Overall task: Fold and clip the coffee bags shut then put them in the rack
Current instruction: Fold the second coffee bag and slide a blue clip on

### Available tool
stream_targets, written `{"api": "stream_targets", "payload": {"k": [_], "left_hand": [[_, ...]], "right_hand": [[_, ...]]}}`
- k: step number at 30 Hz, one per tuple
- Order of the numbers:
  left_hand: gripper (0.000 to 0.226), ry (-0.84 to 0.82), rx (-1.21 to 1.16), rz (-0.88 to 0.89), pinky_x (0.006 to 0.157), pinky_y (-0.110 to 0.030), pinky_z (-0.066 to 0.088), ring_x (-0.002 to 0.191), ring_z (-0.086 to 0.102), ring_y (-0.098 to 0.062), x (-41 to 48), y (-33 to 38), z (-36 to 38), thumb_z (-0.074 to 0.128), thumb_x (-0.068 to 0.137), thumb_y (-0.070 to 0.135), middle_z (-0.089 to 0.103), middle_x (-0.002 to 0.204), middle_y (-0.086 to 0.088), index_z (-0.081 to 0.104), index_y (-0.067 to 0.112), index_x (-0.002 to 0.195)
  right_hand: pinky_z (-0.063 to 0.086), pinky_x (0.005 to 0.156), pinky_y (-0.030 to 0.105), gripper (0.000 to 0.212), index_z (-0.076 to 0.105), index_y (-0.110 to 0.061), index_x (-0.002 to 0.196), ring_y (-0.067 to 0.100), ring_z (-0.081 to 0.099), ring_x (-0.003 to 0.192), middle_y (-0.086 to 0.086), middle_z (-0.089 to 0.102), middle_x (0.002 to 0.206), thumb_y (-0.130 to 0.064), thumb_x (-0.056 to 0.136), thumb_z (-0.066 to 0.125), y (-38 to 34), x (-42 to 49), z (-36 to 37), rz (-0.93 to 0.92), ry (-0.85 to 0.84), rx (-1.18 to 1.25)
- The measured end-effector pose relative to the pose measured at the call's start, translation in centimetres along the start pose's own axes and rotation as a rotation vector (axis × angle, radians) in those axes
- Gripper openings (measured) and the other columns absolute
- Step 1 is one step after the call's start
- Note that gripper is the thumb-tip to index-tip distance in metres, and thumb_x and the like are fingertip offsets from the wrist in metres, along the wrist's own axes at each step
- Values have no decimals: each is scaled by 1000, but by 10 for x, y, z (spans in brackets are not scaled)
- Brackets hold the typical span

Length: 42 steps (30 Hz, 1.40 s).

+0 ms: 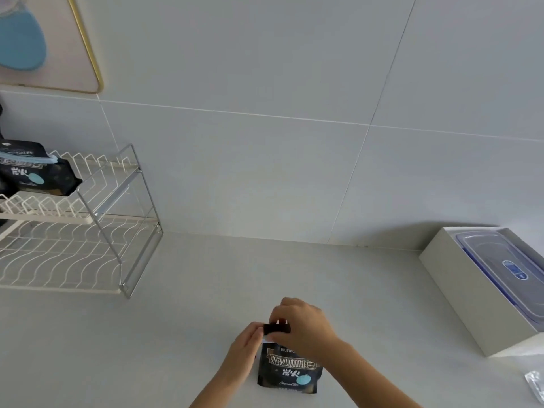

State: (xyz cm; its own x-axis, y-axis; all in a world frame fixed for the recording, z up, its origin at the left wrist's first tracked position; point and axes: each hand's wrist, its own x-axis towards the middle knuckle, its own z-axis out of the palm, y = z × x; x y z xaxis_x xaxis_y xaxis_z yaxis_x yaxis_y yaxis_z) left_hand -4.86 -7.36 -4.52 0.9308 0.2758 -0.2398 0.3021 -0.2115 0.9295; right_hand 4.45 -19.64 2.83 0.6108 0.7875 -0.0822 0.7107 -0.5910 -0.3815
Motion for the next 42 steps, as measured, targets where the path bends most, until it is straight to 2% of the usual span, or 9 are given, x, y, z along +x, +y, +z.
{"api": "stream_targets", "payload": {"k": [3,7,11,14,18,23,27,33,42], "left_hand": [[26,23,52,58,64,-5,44,77,57,15,-6,0,3,33,100,23,64,94,5,58,24,94],[26,38,20,76,71,-18,44,95,57,-8,-8,-3,5,31,100,21,62,104,-3,56,17,103],[24,11,17,85,71,-7,46,88,58,5,-8,-3,5,31,100,18,61,100,-1,55,22,98],[25,-76,60,71,89,-16,44,101,55,-4,-1,3,-7,33,99,13,60,106,-3,55,24,100],[41,-21,332,164,99,-21,38,110,48,0,11,31,-17,38,86,-1,57,113,11,58,32,98],[26,-22,533,389,88,-23,44,99,52,-2,16,74,16,46,83,18,59,107,14,58,31,102],[16,43,640,465,79,-23,44,96,52,-5,13,77,44,51,86,33,59,100,14,58,32,100],[7,107,571,511,73,-22,47,86,54,-2,10,70,45,58,84,31,61,90,13,63,29,88],[2,202,579,504,69,-11,30,81,52,0,1,62,51,58,83,29,59,84,16,59,31,82]], "right_hand": [[38,62,24,14,61,-25,84,10,52,82,-8,60,86,-39,84,58,4,-6,21,-11,132,6],[32,53,19,13,63,-24,72,11,53,72,-7,62,72,-34,80,62,4,-11,27,-94,238,46],[28,55,12,15,66,-25,74,9,54,74,-9,64,74,-38,80,61,10,-13,29,-102,266,78],[36,63,16,15,67,-28,84,5,54,78,-11,66,82,-36,87,55,9,-9,23,-110,211,128],[46,66,16,20,56,-38,100,-2,59,82,-22,61,82,-22,93,44,18,-7,7,95,347,386],[45,68,28,23,46,-15,89,25,59,86,4,61,87,7,89,39,44,-27,25,553,611,897],[41,70,36,20,51,-6,88,25,53,79,17,57,87,-4,96,33,44,-45,47,638,534,1060],[45,73,34,32,57,-6,88,23,59,81,18,63,88,-14,101,28,40,-45,46,558,485,1062],[47,71,31,37,60,-10,86,17,61,77,17,65,88,-22,102,29,41,-45,53,493,457,1118]]}}
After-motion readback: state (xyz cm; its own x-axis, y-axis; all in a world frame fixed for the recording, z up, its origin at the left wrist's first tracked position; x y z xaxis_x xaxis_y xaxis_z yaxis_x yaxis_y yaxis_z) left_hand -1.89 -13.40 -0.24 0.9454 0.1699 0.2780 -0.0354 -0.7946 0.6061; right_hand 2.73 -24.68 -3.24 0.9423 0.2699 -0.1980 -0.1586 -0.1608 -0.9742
